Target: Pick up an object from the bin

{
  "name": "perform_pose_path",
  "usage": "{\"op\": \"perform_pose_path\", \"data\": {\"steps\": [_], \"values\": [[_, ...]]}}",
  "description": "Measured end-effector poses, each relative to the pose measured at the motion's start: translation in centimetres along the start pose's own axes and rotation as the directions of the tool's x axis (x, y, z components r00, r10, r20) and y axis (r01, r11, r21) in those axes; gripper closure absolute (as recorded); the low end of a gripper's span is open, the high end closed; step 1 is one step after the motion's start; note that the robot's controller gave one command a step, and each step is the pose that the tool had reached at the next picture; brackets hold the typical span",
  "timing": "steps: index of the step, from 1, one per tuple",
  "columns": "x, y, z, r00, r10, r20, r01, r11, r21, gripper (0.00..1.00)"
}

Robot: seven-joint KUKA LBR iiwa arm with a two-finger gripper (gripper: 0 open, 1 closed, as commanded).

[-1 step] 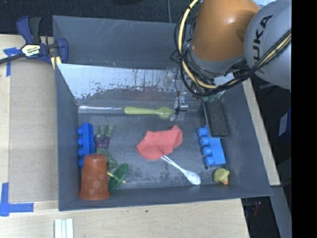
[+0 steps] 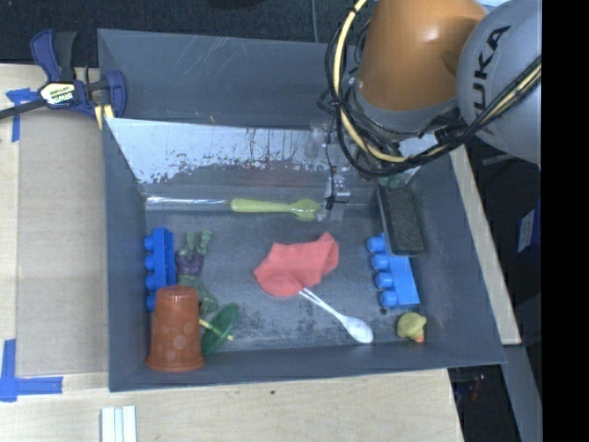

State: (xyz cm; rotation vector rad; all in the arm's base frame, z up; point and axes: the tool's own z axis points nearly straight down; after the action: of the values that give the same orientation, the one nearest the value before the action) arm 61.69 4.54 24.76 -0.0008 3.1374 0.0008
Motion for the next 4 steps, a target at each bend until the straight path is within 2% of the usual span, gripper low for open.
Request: {"op": "perform_pose_path", "data": {"steps": [1,2,3,4], "values": [[2.4,-0.1,6.0,0.999,-0.04,0.004,0.04,0.999,0.0,0.0],[3.7,1.1,9.3,0.998,-0.058,0.001,0.058,0.998,0.0,0.0],[9.5,-2.0,15.2,0.999,-0.042,0.006,0.042,0.999,0.0,0.0],[8.3,-1.0,17.2,0.996,-0.083,0.02,0.083,0.997,-0.002,1.0]]}}
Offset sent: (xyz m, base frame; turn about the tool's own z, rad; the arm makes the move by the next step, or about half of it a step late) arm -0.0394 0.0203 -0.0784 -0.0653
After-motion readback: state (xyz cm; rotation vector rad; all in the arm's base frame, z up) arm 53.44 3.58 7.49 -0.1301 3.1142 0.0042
